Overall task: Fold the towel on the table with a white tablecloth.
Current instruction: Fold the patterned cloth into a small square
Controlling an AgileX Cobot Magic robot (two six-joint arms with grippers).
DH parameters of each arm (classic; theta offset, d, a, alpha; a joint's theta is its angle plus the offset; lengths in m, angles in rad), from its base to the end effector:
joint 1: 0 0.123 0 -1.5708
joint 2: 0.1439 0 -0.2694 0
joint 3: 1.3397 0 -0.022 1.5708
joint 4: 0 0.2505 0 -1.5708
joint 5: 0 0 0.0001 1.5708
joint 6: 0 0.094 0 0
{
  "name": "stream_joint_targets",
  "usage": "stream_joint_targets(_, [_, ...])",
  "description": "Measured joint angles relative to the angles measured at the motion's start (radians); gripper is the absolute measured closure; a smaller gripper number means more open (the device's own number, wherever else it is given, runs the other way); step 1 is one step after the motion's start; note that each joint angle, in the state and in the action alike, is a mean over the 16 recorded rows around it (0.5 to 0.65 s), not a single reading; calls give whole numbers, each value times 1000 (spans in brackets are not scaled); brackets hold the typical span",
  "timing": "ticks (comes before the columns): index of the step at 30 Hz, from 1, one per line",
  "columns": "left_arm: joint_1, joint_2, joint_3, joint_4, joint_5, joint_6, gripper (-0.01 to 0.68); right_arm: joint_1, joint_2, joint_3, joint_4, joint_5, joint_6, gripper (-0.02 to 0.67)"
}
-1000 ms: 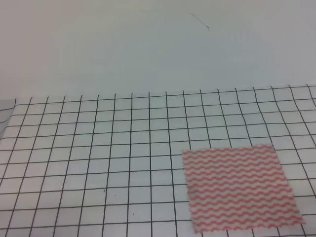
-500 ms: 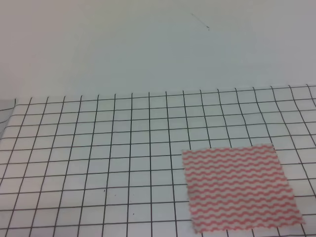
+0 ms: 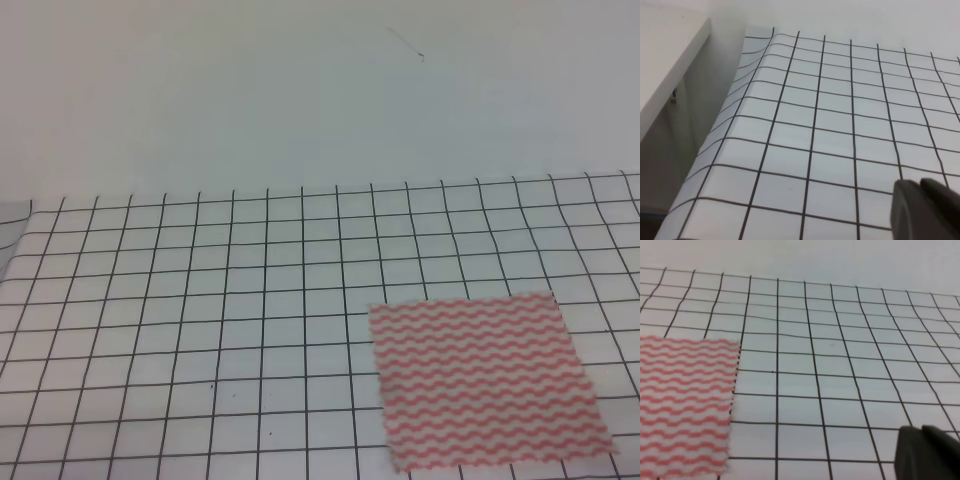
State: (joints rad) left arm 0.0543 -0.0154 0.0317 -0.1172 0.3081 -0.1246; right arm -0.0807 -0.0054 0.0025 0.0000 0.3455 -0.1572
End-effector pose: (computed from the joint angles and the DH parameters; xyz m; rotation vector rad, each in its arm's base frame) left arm 0.0725 0.0006 0.1752 -0.2369 1.7932 -0.1616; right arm 0.0714 -0.0058 0.1808 -0.0700 1.8281 -0.1677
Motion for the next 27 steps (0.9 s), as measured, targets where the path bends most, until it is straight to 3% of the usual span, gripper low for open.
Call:
stream_joint_targets(19, [0,0,0,-90,-2,75,673,0,-7,11,14,-7,19,651])
stream_joint_targets(27, [0,0,0,-240,-21,113,673,0,0,0,181,-29,21,650])
